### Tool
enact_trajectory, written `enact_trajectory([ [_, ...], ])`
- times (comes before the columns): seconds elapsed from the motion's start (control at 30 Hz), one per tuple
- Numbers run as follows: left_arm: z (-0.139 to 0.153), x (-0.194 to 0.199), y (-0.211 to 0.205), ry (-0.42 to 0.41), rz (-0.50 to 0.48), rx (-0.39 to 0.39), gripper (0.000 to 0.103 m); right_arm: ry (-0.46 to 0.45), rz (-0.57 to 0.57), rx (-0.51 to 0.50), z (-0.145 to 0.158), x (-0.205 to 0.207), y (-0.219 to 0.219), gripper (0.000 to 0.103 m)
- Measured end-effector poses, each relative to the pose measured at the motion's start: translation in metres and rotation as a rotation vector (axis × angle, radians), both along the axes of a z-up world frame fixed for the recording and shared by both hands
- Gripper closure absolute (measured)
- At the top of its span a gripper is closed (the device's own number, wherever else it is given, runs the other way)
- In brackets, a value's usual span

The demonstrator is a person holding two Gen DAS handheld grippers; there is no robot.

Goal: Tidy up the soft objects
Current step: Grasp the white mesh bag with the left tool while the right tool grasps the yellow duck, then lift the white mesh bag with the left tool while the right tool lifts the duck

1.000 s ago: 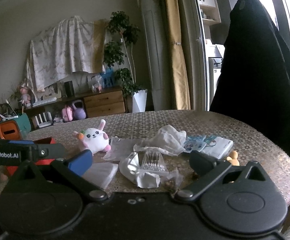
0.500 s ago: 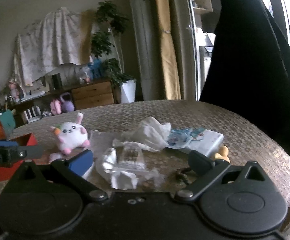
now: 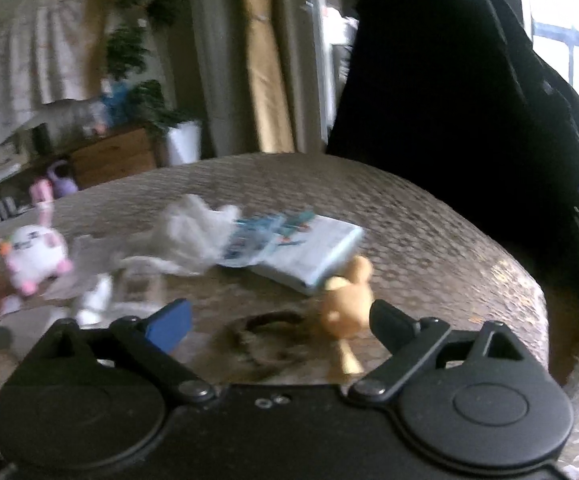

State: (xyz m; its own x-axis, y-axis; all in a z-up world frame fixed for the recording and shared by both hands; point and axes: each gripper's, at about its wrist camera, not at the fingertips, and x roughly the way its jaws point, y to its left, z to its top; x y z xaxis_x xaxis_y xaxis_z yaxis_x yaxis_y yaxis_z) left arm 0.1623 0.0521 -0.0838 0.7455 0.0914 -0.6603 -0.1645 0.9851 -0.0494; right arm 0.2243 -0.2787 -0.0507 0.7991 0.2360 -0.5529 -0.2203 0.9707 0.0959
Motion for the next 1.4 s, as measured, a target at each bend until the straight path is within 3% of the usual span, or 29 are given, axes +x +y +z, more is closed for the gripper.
enact_trajectory([
  [0.3,-0.021,0.024,0.007,0.069,0.035,0.024,0.000,0.109,-0.040,0.029,-0.018,0.050,-0.011,0.025],
  [0.5,-0.031,0.032,0.007,0.098,0.007,0.021,0.001,0.159,-0.048,0.011,-0.033,0.066,-0.009,0.028],
  [0.67,-0.034,0.037,0.007,0.115,-0.009,0.018,0.021,0.184,-0.048,-0.004,-0.042,0.075,-0.008,0.034],
  [0.87,-0.033,0.037,0.006,0.107,-0.023,0.032,0.048,0.196,-0.050,-0.009,-0.048,0.080,-0.008,0.048],
  [1.03,-0.031,0.039,0.005,0.101,-0.035,0.048,0.084,0.179,-0.058,-0.039,-0.048,0.078,-0.009,0.068],
  [1.1,-0.030,0.039,0.007,0.100,-0.038,0.037,0.097,0.175,-0.059,-0.048,-0.048,0.077,-0.010,0.070],
  [1.4,-0.017,0.022,0.020,0.083,-0.005,-0.022,0.101,0.117,-0.037,-0.045,-0.030,0.056,-0.013,0.080],
])
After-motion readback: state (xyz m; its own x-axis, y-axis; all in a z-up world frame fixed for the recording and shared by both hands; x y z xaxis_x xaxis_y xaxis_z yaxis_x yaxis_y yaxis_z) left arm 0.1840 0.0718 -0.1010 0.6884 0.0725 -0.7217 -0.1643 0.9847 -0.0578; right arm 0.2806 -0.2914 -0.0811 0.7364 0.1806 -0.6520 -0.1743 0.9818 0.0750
